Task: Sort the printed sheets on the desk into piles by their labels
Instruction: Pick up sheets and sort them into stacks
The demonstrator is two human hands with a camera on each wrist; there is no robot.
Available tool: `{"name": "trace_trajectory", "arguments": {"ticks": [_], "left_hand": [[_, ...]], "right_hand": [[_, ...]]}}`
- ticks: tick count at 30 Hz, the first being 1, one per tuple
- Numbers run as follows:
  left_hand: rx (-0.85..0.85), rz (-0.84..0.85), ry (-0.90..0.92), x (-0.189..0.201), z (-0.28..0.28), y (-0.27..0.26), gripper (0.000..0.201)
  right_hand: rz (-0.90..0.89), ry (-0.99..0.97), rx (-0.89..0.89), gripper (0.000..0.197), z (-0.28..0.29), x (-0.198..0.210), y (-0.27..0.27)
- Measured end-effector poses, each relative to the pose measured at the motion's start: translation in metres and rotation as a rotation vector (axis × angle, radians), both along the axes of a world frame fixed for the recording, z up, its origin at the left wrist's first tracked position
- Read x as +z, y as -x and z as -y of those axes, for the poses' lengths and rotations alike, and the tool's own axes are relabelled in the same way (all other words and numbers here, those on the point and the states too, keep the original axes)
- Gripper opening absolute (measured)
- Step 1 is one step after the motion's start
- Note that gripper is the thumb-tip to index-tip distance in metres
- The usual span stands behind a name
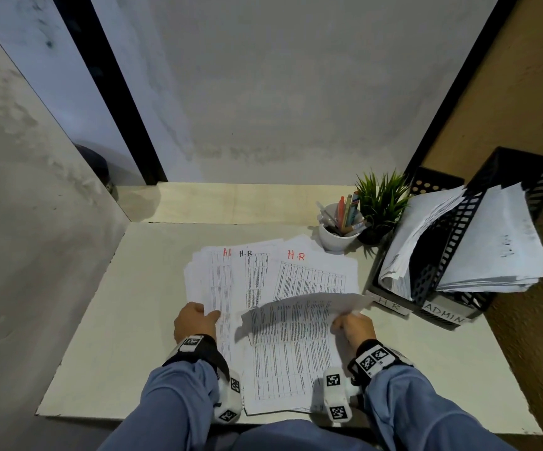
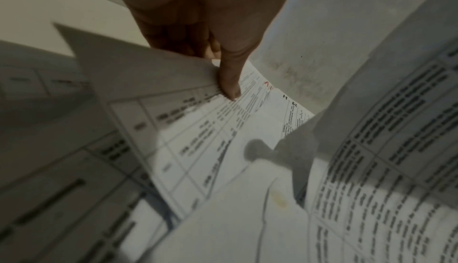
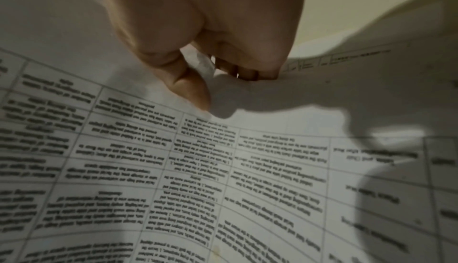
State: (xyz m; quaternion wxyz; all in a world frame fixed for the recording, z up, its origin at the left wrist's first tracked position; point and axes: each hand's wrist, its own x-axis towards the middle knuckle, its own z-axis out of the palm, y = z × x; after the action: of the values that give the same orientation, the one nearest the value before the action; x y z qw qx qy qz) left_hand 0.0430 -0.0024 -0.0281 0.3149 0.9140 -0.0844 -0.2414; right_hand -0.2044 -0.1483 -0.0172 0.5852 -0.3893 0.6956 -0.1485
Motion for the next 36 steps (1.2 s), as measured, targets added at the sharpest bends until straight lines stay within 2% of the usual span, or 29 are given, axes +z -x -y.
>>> {"name": "trace_trajectory", "arguments": {"ticks": [4, 8, 11, 15, 17, 19, 22, 23, 25, 29, 33, 36], "left_hand": [[-0.072, 0.072, 0.002, 0.003, -0.002, -0.004, 0.023], [-0.084, 0.174, 0.09, 0.011, -0.012, -0.008, 0.022], [0.106, 0.274, 0.199, 0.028, -0.022, -0.022, 0.024], [0.395, 0.381, 0.394, 0.046, -0.041, -0.07, 0.024], [0.514, 0.33, 0.501, 0.051, -0.048, -0.09, 0.023], [0.568, 0.245, 0.593, 0.054, -0.049, -0.098, 0.024], [0.433, 0.149, 0.628, 0.058, -0.041, -0.079, 0.024], [0.352, 0.121, 0.596, 0.059, -0.035, -0.066, 0.022], [0.184, 0.058, 0.523, 0.058, -0.025, -0.038, 0.018], [-0.103, 0.012, 0.379, 0.04, -0.006, 0.009, 0.005], [-0.214, -0.012, 0.276, 0.021, 0.003, 0.035, 0.007], [-0.253, -0.188, 0.293, 0.013, 0.004, 0.041, 0.023]], "right_hand": [[-0.031, -0.024, 0.036, 0.022, 0.002, 0.004, 0.001], [-0.061, -0.001, 0.084, 0.015, 0.004, 0.006, 0.002], [-0.055, 0.019, 0.053, 0.022, 0.003, 0.001, 0.003], [0.056, 0.041, -0.061, 0.016, -0.005, -0.003, 0.003], [0.029, 0.069, -0.067, 0.036, -0.005, -0.001, 0.003], [0.033, 0.083, -0.058, 0.038, -0.003, -0.002, 0.005], [-0.048, 0.08, 0.008, 0.011, -0.003, -0.009, 0.007], [-0.044, 0.083, 0.02, 0.012, -0.005, -0.008, 0.006], [-0.007, 0.105, 0.037, 0.03, -0.004, -0.013, 0.004], [0.083, 0.108, 0.045, 0.027, -0.003, -0.009, 0.004], [0.131, 0.096, 0.039, 0.041, -0.003, -0.001, 0.004], [0.161, 0.091, 0.044, 0.037, -0.005, 0.006, 0.005]]}}
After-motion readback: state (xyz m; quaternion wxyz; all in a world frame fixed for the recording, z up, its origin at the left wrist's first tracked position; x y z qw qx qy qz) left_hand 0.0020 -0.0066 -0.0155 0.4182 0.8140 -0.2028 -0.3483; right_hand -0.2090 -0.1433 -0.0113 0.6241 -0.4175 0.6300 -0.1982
